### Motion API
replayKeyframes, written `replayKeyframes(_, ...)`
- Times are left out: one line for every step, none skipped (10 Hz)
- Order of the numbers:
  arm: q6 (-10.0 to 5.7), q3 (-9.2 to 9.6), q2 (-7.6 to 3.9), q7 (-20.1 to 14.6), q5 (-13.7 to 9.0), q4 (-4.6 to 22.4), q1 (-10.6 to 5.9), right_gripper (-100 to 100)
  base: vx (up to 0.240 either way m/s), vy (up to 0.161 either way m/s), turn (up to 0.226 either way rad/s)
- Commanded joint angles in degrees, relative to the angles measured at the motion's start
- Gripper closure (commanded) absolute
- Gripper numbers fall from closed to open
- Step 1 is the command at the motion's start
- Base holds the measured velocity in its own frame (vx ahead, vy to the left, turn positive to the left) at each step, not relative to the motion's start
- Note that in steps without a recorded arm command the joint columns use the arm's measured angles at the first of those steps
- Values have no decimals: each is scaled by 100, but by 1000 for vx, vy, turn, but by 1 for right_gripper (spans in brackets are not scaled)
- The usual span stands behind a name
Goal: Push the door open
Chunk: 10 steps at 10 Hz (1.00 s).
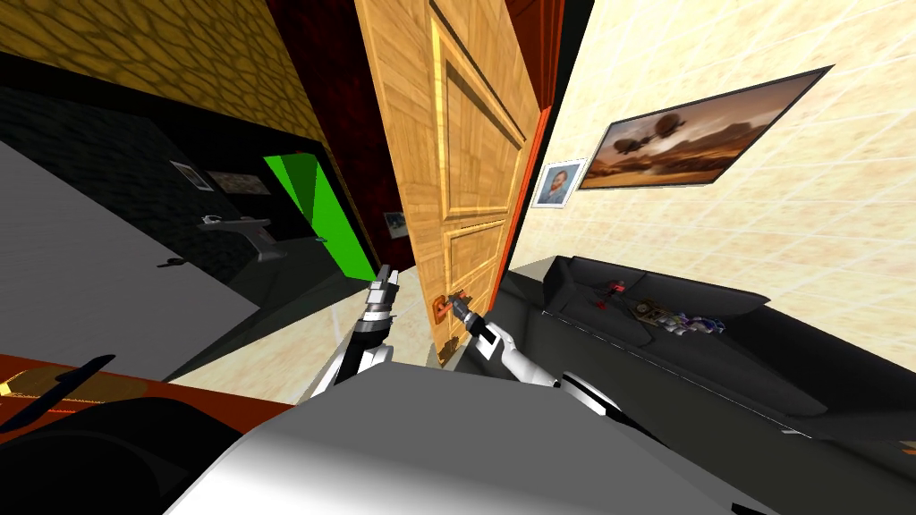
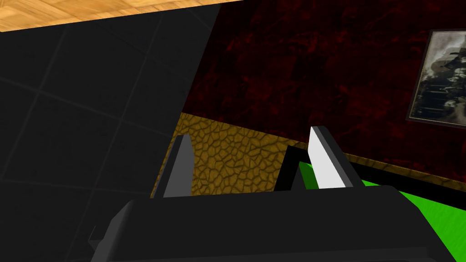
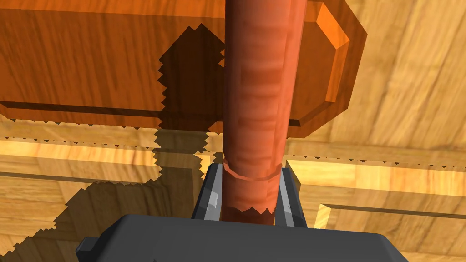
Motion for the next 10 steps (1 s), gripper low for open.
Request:
replayKeyframes(0,-158,56,42,20,46,-73,100,25,114,-2)
replayKeyframes(2,-299,100,86,52,113,-86,100,32,94,35)
replayKeyframes(3,-383,127,112,70,152,-93,100,57,99,26)
replayKeyframes(4,-468,155,139,89,192,-101,100,49,106,21)
replayKeyframes(4,-468,155,139,89,192,-101,100,28,75,3)
replayKeyframes(6,-555,183,167,109,233,-109,100,22,63,23)
replayKeyframes(7,-653,215,197,130,280,-118,100,16,71,13)
replayKeyframes(9,-751,247,228,152,326,-126,100,22,81,17)
replayKeyframes(10,-849,279,259,174,372,-135,100,35,91,15)
replayKeyframes(10,-849,279,259,174,372,-135,100,28,69,-3)
